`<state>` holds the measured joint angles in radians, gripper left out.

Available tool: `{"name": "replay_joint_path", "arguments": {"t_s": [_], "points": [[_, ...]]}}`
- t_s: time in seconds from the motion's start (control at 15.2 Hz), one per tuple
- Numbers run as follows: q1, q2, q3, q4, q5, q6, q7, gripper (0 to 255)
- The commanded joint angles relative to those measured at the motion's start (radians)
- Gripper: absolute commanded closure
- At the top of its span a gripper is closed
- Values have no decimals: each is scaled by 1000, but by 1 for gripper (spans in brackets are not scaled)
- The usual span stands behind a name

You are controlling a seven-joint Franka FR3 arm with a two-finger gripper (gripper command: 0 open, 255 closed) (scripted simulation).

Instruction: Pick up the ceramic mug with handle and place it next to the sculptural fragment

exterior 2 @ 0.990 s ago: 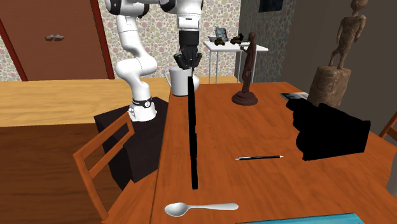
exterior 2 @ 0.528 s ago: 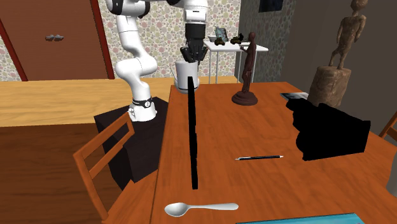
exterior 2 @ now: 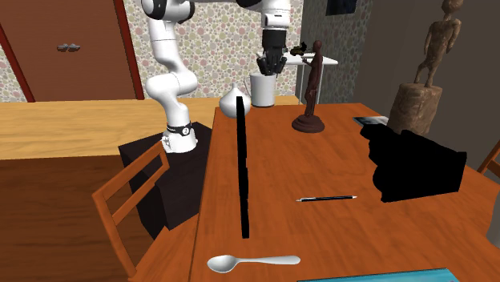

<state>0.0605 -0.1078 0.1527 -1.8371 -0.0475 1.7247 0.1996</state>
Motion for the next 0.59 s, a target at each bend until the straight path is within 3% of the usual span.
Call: {"name": "replay_joint_path", "arguments": {"t_s": [0.0, 0.53], "points": [[20, 31, 27, 39, -2, -10, 49, 255], [114, 219, 119, 266, -43, -66, 235, 255]]}}
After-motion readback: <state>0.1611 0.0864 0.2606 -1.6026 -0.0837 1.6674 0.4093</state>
